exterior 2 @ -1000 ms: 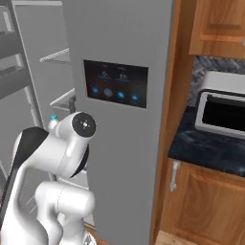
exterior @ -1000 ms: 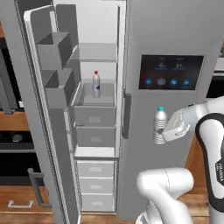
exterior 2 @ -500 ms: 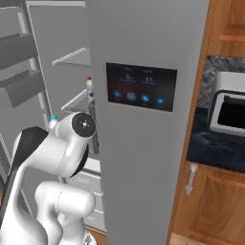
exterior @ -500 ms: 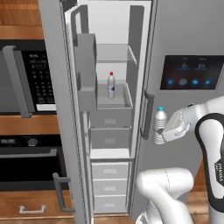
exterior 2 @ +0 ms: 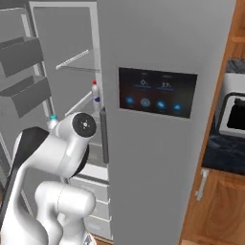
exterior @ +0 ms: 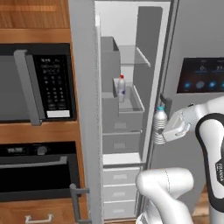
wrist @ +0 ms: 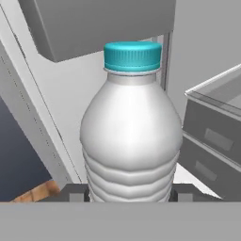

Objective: Take the bottled waters from the counter and place them in the freezer to freeze. Close the freezer door after placing the bottles.

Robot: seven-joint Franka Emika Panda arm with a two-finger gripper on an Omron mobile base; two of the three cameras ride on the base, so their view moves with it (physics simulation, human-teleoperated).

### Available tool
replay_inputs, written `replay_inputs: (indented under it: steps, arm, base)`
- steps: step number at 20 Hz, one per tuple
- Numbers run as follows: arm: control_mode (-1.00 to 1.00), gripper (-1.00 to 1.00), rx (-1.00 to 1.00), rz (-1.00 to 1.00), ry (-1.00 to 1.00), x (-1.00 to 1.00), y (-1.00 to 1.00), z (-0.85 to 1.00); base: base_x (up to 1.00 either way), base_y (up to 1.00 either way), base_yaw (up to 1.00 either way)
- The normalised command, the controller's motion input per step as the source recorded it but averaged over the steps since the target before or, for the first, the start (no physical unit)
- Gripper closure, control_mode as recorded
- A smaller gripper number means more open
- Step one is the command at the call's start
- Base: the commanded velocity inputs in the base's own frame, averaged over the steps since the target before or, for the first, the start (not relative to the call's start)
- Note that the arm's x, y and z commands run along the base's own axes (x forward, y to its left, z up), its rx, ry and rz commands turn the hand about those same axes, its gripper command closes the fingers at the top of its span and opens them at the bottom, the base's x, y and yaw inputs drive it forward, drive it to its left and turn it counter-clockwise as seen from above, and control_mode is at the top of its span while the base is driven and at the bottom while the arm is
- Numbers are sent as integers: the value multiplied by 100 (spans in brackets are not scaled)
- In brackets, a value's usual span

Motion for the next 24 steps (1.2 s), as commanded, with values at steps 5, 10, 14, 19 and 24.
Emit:
replay_inputs:
  steps: [5, 10, 14, 19, 24]
  arm:
    - [100, 100, 0, 0, 0, 0, 0, 0]
    - [100, 100, 0, 0, 0, 0, 0, 0]
    - [100, 100, 0, 0, 0, 0, 0, 0]
    - [100, 100, 0, 0, 0, 0, 0, 0]
    - [100, 100, 0, 0, 0, 0, 0, 0]
  base:
    - [43, 16, -1]
    - [60, 22, 0]
    - [46, 32, -1]
    - [36, 38, -3]
    - [27, 24, -3]
